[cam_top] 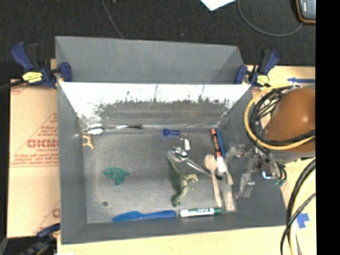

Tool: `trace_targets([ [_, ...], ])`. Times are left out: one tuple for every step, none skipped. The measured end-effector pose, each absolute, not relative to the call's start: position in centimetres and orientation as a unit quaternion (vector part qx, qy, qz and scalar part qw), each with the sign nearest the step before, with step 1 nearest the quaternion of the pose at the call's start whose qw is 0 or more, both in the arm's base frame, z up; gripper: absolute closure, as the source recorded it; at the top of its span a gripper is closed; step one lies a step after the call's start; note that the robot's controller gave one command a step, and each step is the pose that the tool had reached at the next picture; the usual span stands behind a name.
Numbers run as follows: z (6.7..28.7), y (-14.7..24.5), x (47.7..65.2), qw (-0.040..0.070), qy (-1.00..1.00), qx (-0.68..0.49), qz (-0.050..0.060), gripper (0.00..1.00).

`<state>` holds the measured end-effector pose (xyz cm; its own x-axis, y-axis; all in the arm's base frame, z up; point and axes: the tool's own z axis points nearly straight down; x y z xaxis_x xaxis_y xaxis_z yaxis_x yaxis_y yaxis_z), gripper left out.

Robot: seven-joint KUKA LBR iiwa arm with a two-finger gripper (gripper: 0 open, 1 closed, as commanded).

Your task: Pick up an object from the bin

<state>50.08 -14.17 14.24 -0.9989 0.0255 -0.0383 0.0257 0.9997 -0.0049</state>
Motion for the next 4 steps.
trace_targets([
  [15.3, -10.8, 49.8, 0.022, 0.999, -0.049, -0.006, 0.0],
  [13.2, -11.1, 50.9, 0.019, 0.999, 0.029, -0.003, 0.0],
  [10.5, -7.1, 51.4, 0.024, 0.996, -0.086, -0.006, 0.0],
  [10.9, -11.2, 54.5, 0.022, 0.995, 0.097, -0.002, 0.0],
])
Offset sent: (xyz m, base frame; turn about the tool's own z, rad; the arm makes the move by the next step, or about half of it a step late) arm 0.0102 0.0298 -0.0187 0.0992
